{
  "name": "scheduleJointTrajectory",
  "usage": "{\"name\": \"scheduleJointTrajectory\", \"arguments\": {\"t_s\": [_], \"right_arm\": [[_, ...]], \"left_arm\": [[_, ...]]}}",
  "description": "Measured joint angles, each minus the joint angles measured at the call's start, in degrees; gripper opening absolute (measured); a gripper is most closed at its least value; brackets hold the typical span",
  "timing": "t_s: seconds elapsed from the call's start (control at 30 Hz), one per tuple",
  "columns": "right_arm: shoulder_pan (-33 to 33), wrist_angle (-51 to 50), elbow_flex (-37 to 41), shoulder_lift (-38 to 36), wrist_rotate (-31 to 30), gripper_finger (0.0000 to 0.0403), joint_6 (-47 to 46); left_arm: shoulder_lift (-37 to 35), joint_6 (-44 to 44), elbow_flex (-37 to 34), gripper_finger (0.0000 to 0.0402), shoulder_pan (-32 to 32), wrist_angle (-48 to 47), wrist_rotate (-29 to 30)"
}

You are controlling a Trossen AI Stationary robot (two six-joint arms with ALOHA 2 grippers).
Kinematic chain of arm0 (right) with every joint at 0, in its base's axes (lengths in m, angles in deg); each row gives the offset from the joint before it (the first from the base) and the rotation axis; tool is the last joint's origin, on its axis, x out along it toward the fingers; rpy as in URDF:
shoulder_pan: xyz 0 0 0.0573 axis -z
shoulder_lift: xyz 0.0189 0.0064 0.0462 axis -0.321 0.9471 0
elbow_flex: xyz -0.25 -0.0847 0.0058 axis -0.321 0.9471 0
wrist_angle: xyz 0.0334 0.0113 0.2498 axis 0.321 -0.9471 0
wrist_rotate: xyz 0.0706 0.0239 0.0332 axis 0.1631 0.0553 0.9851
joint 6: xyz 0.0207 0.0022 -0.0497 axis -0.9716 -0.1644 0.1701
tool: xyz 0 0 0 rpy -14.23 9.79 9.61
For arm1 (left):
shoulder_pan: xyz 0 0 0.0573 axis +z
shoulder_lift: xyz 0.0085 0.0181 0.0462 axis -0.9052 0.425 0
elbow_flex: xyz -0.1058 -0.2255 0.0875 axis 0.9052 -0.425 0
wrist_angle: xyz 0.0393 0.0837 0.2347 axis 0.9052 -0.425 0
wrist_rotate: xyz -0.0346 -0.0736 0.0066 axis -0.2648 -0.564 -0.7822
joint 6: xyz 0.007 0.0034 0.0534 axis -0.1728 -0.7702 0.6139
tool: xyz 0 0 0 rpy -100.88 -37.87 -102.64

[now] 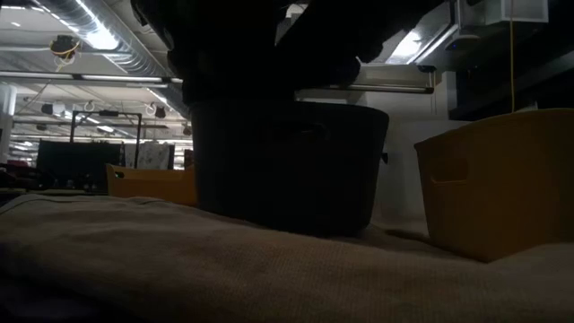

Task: Sort spices by type
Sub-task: Put the black seasoning bottle into the blue bin

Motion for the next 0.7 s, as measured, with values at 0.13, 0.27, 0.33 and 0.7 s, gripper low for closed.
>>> {"name": "scheduleJointTrajectory", "arguments": {"t_s": [0.13, 0.27, 0.33, 0.7], "right_arm": [[0.02, 0.48, -0.16, 1.43, 0.53, 0.0241, -0.64], [0.02, 0.70, -0.22, 2.06, 1.59, 0.0241, -0.80], [0.02, 0.61, -0.22, 2.07, 2.01, 0.0241, -0.80], [0.04, 0.24, -0.13, 2.18, 2.04, 0.0241, -0.74]], "left_arm": [[0.00, 0.06, -0.07, 0.0224, 0.00, -0.28, -0.33], [0.00, 0.17, -0.07, 0.0224, 0.04, -0.37, -1.91], [0.00, 0.50, -0.05, 0.0224, 0.02, -0.36, -2.39], [-0.11, -3.10, 0.07, 0.0224, 1.30, -1.19, -3.99]]}}
